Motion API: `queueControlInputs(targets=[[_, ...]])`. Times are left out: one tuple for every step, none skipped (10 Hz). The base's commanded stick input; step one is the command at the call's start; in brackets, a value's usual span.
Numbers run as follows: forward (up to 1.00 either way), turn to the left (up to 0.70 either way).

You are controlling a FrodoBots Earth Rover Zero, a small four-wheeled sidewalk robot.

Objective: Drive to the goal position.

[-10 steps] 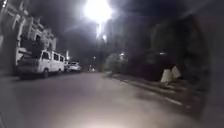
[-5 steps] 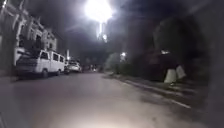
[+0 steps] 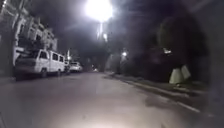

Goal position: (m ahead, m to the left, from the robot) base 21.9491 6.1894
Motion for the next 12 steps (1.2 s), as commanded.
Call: queueControlInputs(targets=[[0.5,-0.5],[0.5,-0.14],[0.5,0.0],[0.5,0.0],[0.5,0.0],[0.5,0.0],[0.5,0.0],[0.5,0.0],[0.5,0.0],[0.5,0.0],[0.5,-0.13],[0.5,-0.46]])
